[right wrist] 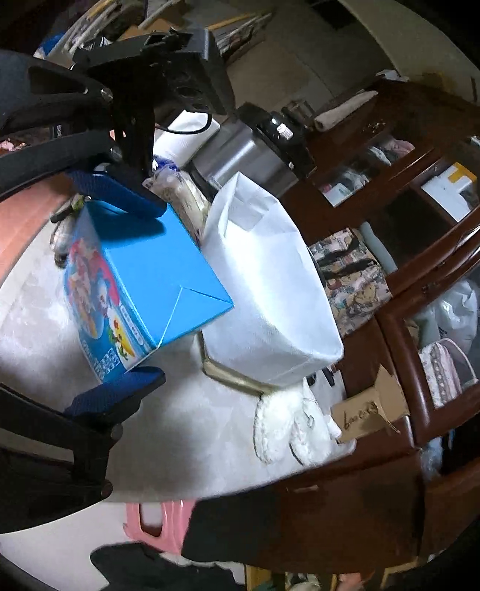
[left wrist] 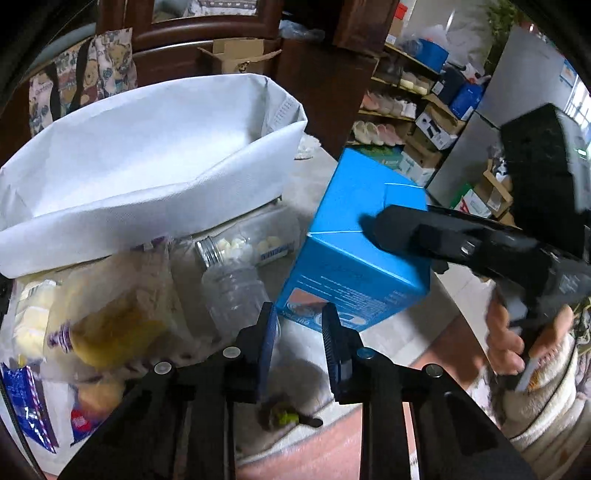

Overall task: Organize objects
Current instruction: 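Grasp the blue bandage box with the right gripper and lift it, then carry the blue box into the white fabric bin and open the right gripper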

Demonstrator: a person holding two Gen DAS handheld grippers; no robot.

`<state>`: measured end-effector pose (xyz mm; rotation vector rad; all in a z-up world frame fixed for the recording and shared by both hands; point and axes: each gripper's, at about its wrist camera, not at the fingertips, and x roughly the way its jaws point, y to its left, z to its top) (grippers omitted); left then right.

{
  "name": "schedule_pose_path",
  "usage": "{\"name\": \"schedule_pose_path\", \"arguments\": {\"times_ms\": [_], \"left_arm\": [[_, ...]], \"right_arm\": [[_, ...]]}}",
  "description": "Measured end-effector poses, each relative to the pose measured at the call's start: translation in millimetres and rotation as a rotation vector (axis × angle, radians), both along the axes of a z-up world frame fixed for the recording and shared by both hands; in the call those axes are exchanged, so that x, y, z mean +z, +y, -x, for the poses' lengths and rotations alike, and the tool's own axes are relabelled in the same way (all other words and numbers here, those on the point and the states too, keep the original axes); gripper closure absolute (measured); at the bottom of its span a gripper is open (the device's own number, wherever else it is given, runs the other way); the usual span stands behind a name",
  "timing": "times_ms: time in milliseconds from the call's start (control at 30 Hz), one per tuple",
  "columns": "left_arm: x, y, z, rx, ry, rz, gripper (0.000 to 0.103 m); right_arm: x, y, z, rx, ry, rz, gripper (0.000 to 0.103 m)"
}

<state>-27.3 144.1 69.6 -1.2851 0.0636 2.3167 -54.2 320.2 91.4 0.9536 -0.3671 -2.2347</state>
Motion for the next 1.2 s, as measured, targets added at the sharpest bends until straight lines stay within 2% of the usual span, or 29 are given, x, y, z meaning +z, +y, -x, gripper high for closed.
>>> {"name": "schedule_pose_path", "arguments": {"times_ms": [167, 267, 333, 433, 567, 733, 967, 1067, 1200], "left_arm": [[-1.2, 4.9, -2.9, -0.009, 0.01, -0.001, 0.09], [3.7, 6.4, -8.3, -0.019, 0.032, -0.002, 0.096], [14.2, 4.7, -13.6, -0.015, 0.063, -0.003, 0.098], [33.5, -3.1, -18.2, -0.003, 0.129, -0.05, 0.099], [57.8, -25.6, -22.0, 0.043, 0.213, -0.106, 0.099], [77.0, -62.4, -8.3, 0.109, 0.225, -0.172, 0.099], [99.1, -94.0, 29.1, 0.218, 0.256, -0.19, 0.099], [88.5, -104.1, 54.6, 0.23, 0.199, -0.231, 0.099], [70.9, -99.7, 83.2, 0.187, 0.122, -0.301, 0.098]], "right_arm": [[8.3, 6.7, -10.8, -0.022, 0.006, 0.016, 0.025], [28.0, 0.5, -31.0, -0.038, 0.046, -0.019, 0.025], [51.2, -10.5, -50.9, -0.033, 0.125, -0.056, 0.025], [85.4, -29.8, -74.4, -0.03, 0.24, -0.107, 0.024], [118.6, -53.8, -84.0, -0.014, 0.351, -0.129, 0.024], [140.1, -76.1, -62.0, 0.022, 0.391, -0.04, 0.024], [141.2, -86.8, -13.9, 0.055, 0.367, 0.15, 0.024], [128.1, -80.9, 10.0, 0.059, 0.32, 0.24, 0.024], [104.0, -69.8, 37.8, 0.037, 0.268, 0.288, 0.027]]}}
